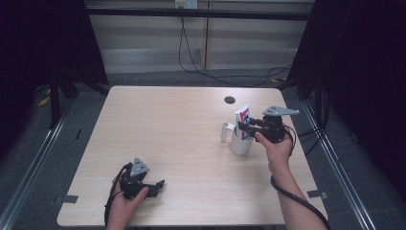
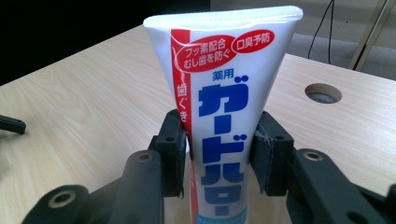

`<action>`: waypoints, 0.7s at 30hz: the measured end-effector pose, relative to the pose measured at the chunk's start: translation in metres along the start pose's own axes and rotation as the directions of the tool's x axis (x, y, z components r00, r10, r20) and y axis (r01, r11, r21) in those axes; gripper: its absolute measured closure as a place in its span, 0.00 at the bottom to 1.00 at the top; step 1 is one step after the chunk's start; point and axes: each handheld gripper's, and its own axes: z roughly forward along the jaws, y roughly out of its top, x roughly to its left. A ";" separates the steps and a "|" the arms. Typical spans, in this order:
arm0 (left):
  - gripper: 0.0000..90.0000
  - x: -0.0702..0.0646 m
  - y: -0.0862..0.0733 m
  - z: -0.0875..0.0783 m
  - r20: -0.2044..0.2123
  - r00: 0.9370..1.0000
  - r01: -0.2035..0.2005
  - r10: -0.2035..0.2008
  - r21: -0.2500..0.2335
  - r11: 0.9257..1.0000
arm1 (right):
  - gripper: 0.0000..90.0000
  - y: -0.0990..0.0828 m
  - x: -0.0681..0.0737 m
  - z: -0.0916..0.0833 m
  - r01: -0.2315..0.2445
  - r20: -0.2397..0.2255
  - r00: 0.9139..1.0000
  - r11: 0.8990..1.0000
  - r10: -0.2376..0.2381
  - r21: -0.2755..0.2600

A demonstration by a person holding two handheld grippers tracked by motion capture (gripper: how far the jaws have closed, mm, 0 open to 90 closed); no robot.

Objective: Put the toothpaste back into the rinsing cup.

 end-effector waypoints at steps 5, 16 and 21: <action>0.18 0.000 0.000 0.000 0.000 1.000 0.001 -0.001 0.000 1.000 | 0.67 -0.002 0.000 -0.001 0.002 0.005 1.000 1.000 -0.002 0.007; 0.18 0.000 0.000 0.000 0.000 1.000 0.000 0.000 0.000 1.000 | 0.65 -0.006 0.000 -0.001 -0.004 0.007 1.000 1.000 0.004 0.022; 0.18 0.000 0.000 0.000 -0.001 1.000 0.000 0.000 0.000 1.000 | 0.64 -0.007 0.000 -0.001 0.002 0.009 1.000 0.999 -0.002 0.034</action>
